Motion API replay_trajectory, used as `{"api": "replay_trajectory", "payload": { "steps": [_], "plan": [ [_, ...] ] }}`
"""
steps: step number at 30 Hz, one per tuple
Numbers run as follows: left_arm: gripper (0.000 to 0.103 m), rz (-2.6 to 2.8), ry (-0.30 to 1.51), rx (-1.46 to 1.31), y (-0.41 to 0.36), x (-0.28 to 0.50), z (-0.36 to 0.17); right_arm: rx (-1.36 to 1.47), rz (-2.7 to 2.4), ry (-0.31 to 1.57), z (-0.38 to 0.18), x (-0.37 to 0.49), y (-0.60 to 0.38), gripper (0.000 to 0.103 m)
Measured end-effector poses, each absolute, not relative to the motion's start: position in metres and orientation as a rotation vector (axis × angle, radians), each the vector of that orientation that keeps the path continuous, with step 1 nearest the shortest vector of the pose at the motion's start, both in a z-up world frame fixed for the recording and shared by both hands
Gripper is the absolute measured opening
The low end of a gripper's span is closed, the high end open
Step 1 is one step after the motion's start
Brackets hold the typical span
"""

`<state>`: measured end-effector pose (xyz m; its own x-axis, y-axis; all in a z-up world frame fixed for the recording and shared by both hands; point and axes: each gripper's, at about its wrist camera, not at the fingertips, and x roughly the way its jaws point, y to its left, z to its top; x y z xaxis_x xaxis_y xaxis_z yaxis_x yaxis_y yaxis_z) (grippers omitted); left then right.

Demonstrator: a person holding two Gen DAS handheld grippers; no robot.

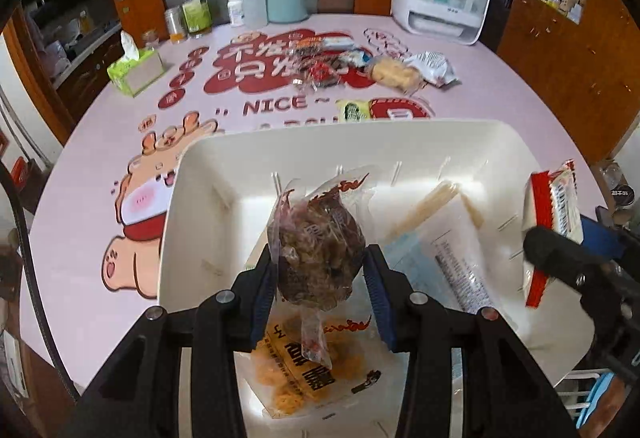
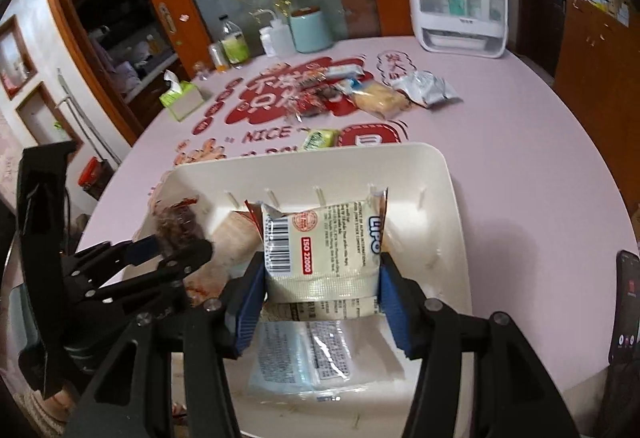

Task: Organize snacks
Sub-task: 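Lower nut bag into tray with left tool while right tool releases LIPO packet there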

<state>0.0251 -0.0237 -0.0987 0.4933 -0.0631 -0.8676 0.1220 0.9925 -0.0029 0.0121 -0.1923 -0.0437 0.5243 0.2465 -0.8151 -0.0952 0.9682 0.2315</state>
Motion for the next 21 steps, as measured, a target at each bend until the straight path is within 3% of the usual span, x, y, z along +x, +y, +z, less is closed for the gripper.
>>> {"api": "replay_trajectory", "payload": {
  "steps": [2, 4, 6, 7, 11, 21],
  "plan": [
    [0.042, -0.107, 1.054, 0.046, -0.020, 0.026, -0.101, 0.150, 0.182, 1.008, -0.047, 0.014, -0.191, 0.056],
    [0.053, -0.097, 1.045, 0.034, -0.018, 0.026, -0.101, 0.113, 0.165, 1.024, -0.051, 0.017, -0.186, 0.057],
    [0.087, -0.090, 1.020, 0.018, -0.014, 0.025, -0.097, 0.107, 0.164, 1.050, -0.056, 0.019, -0.183, 0.058],
    [0.091, -0.091, 0.998, 0.005, -0.013, 0.023, -0.093, 0.111, 0.167, 1.055, -0.057, 0.019, -0.182, 0.063],
    [0.093, -0.061, 0.947, 0.015, -0.009, 0.020, -0.085, 0.102, 0.155, 1.045, -0.058, 0.018, -0.181, 0.074],
    [0.093, -0.061, 0.949, 0.001, -0.007, 0.017, -0.086, 0.087, 0.150, 1.009, -0.052, 0.012, -0.180, 0.074]
  ]
}}
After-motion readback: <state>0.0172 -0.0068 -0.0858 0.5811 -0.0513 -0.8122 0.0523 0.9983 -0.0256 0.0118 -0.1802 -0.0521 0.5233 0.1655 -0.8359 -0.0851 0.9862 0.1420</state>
